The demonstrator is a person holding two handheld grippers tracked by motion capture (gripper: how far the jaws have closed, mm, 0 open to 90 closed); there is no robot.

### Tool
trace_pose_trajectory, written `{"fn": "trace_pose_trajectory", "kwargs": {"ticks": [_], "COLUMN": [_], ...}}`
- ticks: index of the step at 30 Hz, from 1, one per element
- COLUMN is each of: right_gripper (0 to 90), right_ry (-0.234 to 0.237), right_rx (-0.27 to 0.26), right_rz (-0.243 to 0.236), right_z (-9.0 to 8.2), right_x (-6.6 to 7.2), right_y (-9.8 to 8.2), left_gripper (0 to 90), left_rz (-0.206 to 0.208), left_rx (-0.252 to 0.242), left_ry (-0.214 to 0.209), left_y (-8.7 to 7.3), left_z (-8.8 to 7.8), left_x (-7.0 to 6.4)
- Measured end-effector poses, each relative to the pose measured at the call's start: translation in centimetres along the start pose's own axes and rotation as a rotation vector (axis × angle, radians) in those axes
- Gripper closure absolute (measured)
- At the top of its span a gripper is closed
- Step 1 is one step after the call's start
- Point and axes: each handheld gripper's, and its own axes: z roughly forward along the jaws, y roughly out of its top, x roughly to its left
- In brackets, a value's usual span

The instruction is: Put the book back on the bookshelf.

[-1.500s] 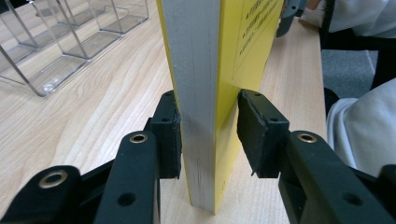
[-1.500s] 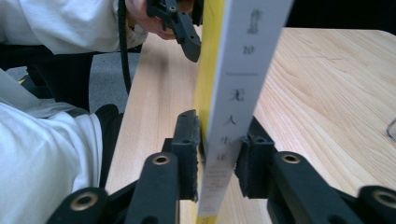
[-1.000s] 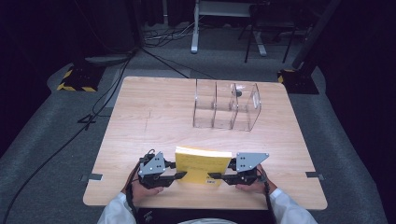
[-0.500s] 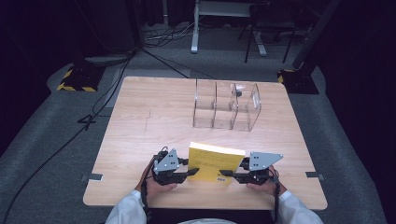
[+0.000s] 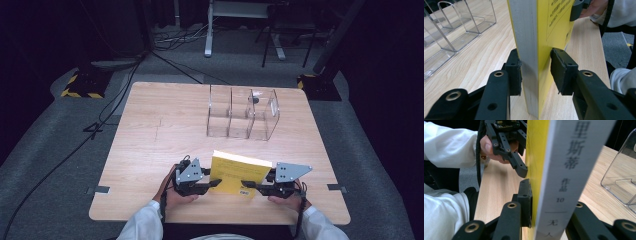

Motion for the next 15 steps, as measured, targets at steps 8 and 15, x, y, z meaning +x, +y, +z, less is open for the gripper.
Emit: {"fn": "trace_pose_trajectory", "kwargs": {"ticks": [8,15], "right_gripper": [75.7,76.0], "right_ry": [-0.016,-0.049], "right_rx": [0.005,0.0], "right_rz": [-0.004,-0.01], "right_z": [0.07,-0.12], "right_x": [0.32,0.59], "right_y": [0.31,0.75], "left_gripper": [56.8,47.8], "left_rz": [0.004,-0.014], "left_rx": [0.016,0.069], "left_ry": [0.027,0.1], "left_y": [0.16,-0.11], "left_z": [0.08,-0.18], "left_x": [-0.09,-0.04]}}
